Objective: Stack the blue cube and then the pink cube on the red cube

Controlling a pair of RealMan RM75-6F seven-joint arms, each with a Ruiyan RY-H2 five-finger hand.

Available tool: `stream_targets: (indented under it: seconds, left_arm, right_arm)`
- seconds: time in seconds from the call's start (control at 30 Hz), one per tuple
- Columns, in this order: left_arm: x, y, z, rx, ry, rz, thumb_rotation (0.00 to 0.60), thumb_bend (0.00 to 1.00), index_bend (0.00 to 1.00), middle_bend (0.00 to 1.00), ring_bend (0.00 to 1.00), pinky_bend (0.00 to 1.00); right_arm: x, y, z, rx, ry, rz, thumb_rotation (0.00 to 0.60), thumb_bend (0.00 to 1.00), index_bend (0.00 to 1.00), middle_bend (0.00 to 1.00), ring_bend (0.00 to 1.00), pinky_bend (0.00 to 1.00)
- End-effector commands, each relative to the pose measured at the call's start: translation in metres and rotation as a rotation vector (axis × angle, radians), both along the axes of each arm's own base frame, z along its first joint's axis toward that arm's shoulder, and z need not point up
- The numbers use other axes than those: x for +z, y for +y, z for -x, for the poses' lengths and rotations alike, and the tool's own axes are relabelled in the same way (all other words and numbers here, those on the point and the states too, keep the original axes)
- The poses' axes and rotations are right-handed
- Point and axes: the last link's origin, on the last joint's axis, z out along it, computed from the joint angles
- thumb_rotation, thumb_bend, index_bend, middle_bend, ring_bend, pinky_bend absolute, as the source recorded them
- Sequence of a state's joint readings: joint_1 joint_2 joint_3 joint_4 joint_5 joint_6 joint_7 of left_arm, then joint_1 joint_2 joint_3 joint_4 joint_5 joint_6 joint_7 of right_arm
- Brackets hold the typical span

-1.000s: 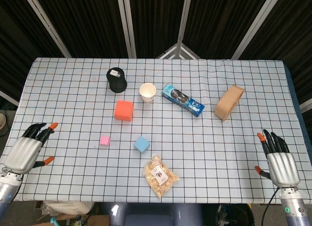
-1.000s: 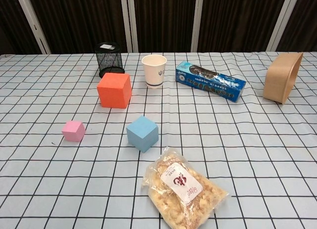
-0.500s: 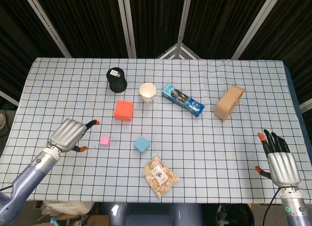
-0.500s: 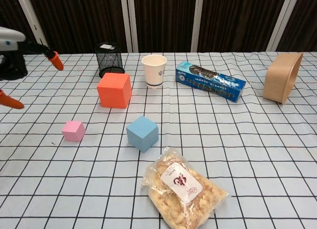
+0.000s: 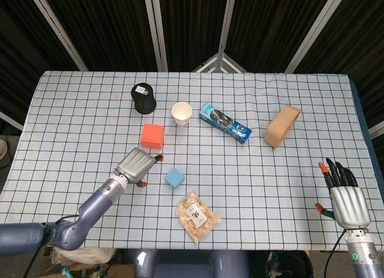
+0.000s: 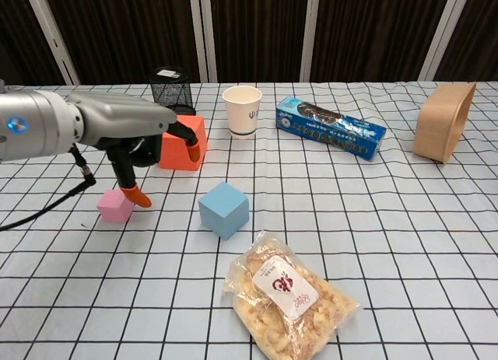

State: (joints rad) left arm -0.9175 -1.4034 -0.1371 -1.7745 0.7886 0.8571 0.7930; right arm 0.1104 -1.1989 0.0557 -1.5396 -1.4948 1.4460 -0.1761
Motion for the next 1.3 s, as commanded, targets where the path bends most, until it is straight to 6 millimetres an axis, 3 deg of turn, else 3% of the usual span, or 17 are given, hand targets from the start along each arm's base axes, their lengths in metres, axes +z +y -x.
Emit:
stream_targets:
  seconds: [0.03, 0.67, 1.3]
  left_arm:
    - [-0.013, 0.0, -0.008, -0.017, -0.001, -0.002, 0.6, 0.16, 0.25, 0.9, 0.69, 0.67]
    - [-0.047, -0.005, -0.041, -0.068, -0.026, -0.017, 0.6, 0.18, 0.28, 0.9, 0.69, 0.67]
    - [-0.063, -0.006, -0.042, -0.076, -0.012, 0.001, 0.6, 0.21, 0.36, 0.9, 0.69, 0.67]
  right_arm:
    - [0.0, 0.0, 0.0, 0.001, 0.0, 0.0, 0.6, 0.11, 0.0, 0.0, 0.0, 0.13]
    - [0.004, 0.001, 0.0, 0.006, -0.012, 0.006, 0.6, 0.11, 0.0, 0.0, 0.0, 0.13]
    - [0.005, 0.002, 0.001, 0.006, -0.023, 0.001, 0.6, 0.11, 0.0, 0.0, 0.0, 0.13]
